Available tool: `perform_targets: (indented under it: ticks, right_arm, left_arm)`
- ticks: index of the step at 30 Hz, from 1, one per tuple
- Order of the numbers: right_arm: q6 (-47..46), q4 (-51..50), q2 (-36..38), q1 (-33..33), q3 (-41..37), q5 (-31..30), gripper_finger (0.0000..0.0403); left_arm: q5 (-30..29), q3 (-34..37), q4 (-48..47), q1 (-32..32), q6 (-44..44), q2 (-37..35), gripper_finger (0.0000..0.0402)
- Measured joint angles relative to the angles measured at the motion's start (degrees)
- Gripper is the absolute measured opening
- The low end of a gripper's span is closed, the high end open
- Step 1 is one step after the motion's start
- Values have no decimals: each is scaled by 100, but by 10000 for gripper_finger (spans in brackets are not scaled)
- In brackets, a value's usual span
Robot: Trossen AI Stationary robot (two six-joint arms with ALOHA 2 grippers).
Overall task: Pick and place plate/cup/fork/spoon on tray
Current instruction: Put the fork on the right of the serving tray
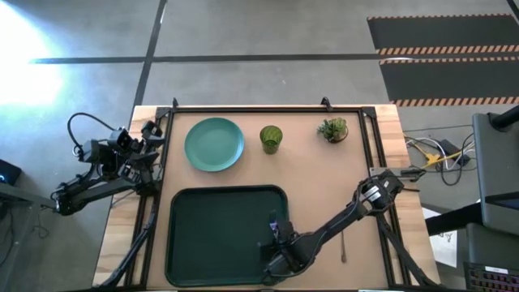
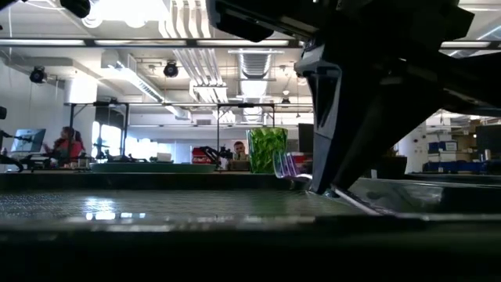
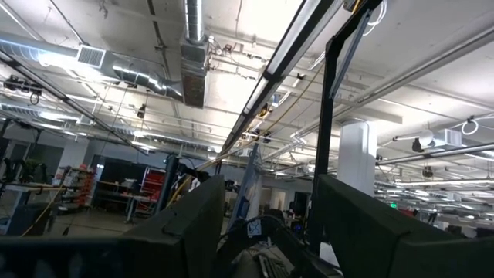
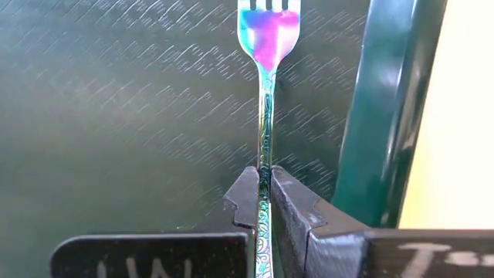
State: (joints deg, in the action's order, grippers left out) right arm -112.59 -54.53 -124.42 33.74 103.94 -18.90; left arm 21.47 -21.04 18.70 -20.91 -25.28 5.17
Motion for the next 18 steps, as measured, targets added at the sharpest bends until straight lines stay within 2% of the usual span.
perform_targets:
  ticks: [10, 18]
  right_arm:
    - [15, 167, 0, -2, -67, -15, 13]
    - [118, 171, 0, -48, -67, -17, 46]
  left_arm:
    - [-2, 0, 13, -1, -104, 0, 191]
    - [0, 0, 18, 0, -138, 0, 191]
